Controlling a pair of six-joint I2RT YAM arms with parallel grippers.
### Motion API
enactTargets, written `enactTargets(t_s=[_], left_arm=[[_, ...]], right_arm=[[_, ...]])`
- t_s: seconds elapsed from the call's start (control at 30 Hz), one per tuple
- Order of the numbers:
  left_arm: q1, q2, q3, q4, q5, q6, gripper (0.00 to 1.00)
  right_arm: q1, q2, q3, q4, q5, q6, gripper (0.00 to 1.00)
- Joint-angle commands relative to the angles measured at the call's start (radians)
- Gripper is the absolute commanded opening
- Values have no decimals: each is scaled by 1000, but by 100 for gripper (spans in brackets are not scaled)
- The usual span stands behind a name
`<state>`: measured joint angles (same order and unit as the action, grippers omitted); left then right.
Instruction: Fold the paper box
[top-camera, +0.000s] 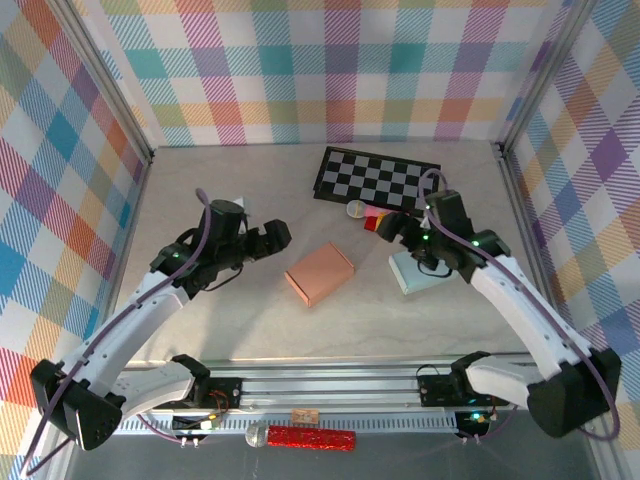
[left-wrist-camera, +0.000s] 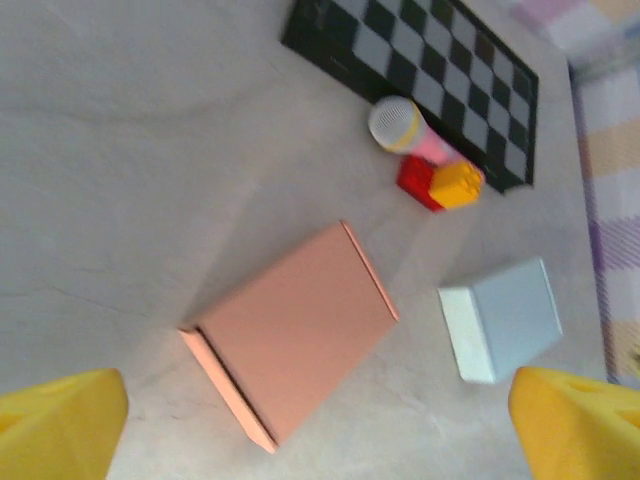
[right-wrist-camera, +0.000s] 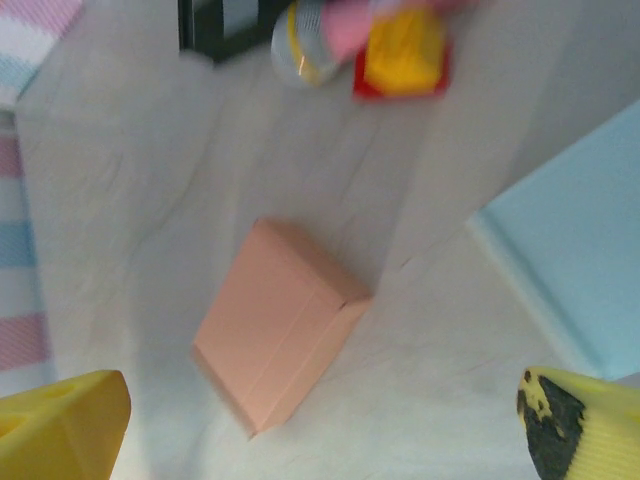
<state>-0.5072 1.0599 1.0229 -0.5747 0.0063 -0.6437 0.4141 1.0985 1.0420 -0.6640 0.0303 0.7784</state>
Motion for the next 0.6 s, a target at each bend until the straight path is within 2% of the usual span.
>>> enactTargets(t_s=[0.0,0.03,0.1,0.17,0.2,0.27,0.33,0.4,0.5,0.57], left_arm=[[37,-26,-11,-23,-158,33,100],[42,-17,-8,-34,-217,48,100],[45,10,-9,-51,-395,62,100],[47,37,-33,-49,-590,33,100],[52,45,-72,5,-651,75,100],[82,53,-145,140,-652,209,100],[125,82,-214,280,-608,371,100],[176,146,-252,384,-591,438,100],[235,250,-323,594,-469,566,100],[268,306,-357,714,-430,581,100]], right_arm=[[-8,-67,-9,-98,499,-244,99],[-20,-87,-55,-21,541,-342,99],[-69,-145,-199,253,559,-511,99],[-135,-171,-303,423,536,-558,99],[-165,-165,-346,495,530,-583,99],[-206,-125,-402,586,529,-617,99],[-247,-66,-423,622,490,-633,99],[-290,13,-438,666,423,-640,99],[-323,103,-501,847,320,-672,99],[-332,160,-521,934,278,-683,99]])
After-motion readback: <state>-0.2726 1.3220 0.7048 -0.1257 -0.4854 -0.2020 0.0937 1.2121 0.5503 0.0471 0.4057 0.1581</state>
